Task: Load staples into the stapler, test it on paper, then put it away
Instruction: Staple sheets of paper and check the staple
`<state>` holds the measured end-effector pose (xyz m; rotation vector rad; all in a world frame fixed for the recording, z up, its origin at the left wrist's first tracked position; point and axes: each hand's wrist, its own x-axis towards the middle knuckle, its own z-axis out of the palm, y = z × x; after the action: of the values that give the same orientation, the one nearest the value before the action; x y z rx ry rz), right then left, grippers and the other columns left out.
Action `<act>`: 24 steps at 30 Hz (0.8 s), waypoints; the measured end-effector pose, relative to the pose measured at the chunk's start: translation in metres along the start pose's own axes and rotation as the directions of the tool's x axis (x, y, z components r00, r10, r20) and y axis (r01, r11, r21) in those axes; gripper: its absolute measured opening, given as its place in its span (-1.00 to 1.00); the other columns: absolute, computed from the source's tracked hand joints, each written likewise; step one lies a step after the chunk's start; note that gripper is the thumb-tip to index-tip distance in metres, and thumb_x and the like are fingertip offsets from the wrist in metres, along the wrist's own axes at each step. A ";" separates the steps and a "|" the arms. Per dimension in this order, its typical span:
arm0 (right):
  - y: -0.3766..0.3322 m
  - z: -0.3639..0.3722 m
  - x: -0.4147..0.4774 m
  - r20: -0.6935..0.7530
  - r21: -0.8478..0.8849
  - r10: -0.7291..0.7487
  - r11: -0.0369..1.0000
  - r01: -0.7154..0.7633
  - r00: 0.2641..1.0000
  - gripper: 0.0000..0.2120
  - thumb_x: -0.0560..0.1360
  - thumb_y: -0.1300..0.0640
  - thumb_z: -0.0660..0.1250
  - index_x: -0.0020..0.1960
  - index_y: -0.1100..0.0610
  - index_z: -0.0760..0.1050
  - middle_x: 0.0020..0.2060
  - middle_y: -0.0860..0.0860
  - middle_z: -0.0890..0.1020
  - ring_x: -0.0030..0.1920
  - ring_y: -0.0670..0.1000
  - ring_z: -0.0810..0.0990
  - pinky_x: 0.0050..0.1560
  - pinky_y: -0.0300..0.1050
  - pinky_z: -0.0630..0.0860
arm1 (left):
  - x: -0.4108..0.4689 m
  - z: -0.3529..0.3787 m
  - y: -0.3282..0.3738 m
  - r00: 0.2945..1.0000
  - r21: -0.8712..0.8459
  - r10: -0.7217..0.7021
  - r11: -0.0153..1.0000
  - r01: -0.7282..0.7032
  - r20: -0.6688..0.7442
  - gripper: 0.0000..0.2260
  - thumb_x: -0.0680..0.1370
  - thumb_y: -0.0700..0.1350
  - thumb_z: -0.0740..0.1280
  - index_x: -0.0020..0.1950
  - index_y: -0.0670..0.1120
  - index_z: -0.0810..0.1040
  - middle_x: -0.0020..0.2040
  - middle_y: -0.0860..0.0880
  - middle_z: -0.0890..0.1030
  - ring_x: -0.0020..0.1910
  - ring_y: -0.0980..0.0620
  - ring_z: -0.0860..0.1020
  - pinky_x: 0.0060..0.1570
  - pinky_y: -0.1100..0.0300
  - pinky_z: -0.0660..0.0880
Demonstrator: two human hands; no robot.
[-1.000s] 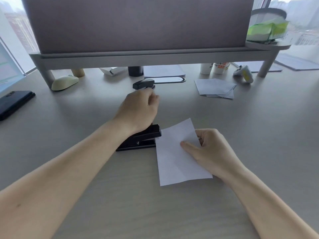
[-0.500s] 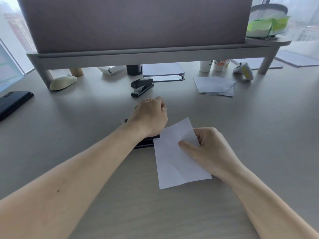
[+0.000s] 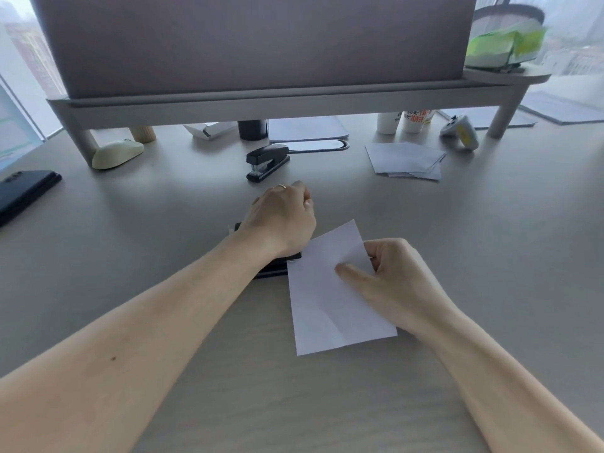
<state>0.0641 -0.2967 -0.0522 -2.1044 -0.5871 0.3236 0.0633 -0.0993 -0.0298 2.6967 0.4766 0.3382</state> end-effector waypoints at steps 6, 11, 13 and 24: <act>0.007 0.002 0.005 0.020 0.062 -0.008 0.998 0.007 1.000 -0.68 0.56 0.06 0.32 -0.03 0.34 0.65 -0.13 0.24 0.75 -0.19 0.31 0.72 -0.28 -0.04 0.48 | -0.001 0.002 0.000 1.000 0.027 0.008 1.000 -0.008 -0.006 -0.76 0.68 -0.07 0.12 0.20 -0.06 0.55 0.20 -0.10 0.61 0.23 -0.14 0.51 0.27 0.00 0.40; 0.011 0.002 0.008 0.006 0.067 0.008 0.998 -0.009 1.000 -0.64 0.61 0.05 0.27 0.00 0.37 0.61 -0.06 0.31 0.72 -0.24 0.32 0.69 -0.26 -0.05 0.45 | 0.000 0.003 -0.001 1.000 0.051 0.000 0.999 -0.001 0.018 -0.72 0.69 -0.05 0.09 0.23 -0.05 0.55 0.23 -0.10 0.59 0.29 -0.14 0.48 0.32 -0.03 0.33; 0.011 0.002 0.009 0.011 0.072 0.019 0.997 -0.019 1.000 -0.65 0.61 0.06 0.28 0.02 0.37 0.61 -0.05 0.30 0.73 -0.08 0.37 0.70 -0.25 -0.04 0.47 | 0.000 0.003 -0.002 1.000 0.063 -0.006 0.998 0.005 0.020 -0.71 0.70 -0.05 0.08 0.24 -0.04 0.55 0.24 -0.10 0.58 0.31 -0.14 0.46 0.33 -0.03 0.31; 0.008 0.001 0.009 0.021 0.058 0.046 0.997 -0.047 0.999 -0.68 0.63 0.08 0.28 -0.02 0.32 0.66 -0.08 0.25 0.76 -0.05 0.33 0.73 -0.23 -0.05 0.48 | 0.000 0.002 0.002 0.996 0.124 -0.054 0.991 0.045 0.072 -0.70 0.70 -0.05 0.04 0.26 -0.01 0.53 0.30 -0.10 0.53 0.38 -0.14 0.37 0.33 -0.03 0.24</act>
<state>0.0738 -0.2952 -0.0595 -2.0632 -0.5345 0.3838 0.0650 -0.1018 -0.0311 2.7982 0.5575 0.1985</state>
